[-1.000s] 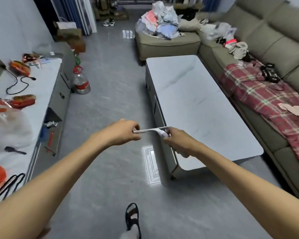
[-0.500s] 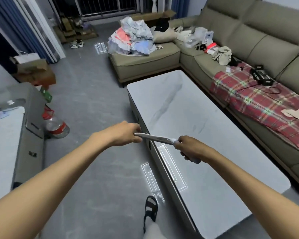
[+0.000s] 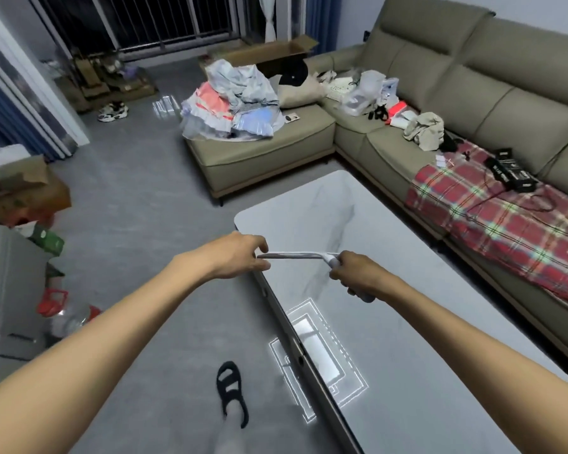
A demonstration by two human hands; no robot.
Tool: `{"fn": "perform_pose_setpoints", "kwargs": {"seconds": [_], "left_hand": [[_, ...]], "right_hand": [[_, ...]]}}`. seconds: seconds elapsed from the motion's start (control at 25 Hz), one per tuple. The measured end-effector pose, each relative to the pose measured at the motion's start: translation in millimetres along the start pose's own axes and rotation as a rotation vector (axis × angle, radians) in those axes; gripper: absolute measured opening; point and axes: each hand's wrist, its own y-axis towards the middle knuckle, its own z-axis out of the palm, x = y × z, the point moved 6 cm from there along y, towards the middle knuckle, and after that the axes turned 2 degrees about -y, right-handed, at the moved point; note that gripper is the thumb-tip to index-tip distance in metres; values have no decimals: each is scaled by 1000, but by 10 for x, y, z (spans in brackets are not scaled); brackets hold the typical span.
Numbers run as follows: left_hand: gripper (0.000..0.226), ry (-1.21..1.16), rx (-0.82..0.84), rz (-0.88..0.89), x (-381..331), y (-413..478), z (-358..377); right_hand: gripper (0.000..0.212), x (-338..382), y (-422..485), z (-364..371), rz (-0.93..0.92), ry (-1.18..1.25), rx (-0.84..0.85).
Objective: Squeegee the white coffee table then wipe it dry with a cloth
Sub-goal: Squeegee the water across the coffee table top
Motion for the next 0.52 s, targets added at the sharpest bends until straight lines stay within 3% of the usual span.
{"fn": "perform_pose_setpoints", "kwargs": {"seconds": [0.16,0.32,0.52], "left_hand": [[40,34,76,73,517,955,-599],[38,44,120,132,717,1868,-1065],[36,69,203,137,827,3290,-1195]], "right_hand": [[38,460,841,-244,88,160,-95],[24,698,1452,-544,159,264,-203],[25,519,2581,-841,263,375,-215]]}}
